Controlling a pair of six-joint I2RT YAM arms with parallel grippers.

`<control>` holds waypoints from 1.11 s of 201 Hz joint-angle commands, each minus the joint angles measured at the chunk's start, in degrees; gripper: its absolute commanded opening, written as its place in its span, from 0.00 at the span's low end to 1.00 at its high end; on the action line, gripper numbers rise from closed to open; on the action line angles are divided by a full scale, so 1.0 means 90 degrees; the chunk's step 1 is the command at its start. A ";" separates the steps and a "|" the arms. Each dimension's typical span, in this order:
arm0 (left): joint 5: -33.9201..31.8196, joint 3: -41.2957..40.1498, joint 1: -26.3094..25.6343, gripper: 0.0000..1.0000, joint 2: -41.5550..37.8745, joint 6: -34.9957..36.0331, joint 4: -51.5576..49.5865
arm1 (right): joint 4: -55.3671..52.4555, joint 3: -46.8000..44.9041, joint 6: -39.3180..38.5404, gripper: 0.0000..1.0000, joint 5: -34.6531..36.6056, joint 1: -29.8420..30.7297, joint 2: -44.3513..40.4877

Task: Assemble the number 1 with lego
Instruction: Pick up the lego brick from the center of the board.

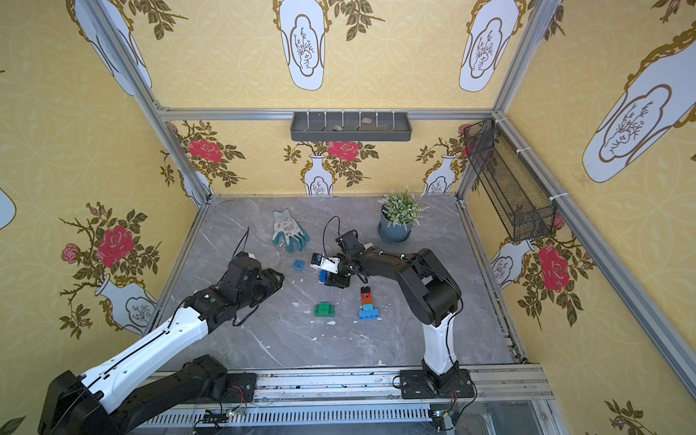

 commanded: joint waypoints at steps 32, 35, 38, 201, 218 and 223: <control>0.0090 0.0009 0.0070 0.53 0.0037 -0.0041 0.0027 | 0.0211 0.0208 -0.0138 0.58 -0.0089 0.0074 0.0279; 0.0091 0.0011 0.0077 0.53 0.0037 -0.0043 0.0018 | 0.0213 0.0218 -0.0156 0.58 -0.0089 0.0067 0.0291; 0.0101 0.0011 0.0081 0.53 0.0029 -0.0041 0.0006 | 0.0203 0.0219 -0.0159 0.57 -0.0089 0.0073 0.0301; 0.0310 -0.0026 0.0151 0.54 -0.0298 -0.0051 -0.0273 | 0.0285 0.0192 0.0098 0.33 -0.0226 0.0109 0.0358; 0.0449 -0.0111 0.0160 0.55 -0.0426 -0.0051 -0.0232 | 0.0283 0.0158 0.0108 0.30 -0.0231 0.0115 0.0215; 0.0503 -0.0138 0.0160 0.55 -0.0471 -0.0041 -0.0200 | 0.0283 0.0141 0.0113 0.30 -0.0226 0.0129 0.0144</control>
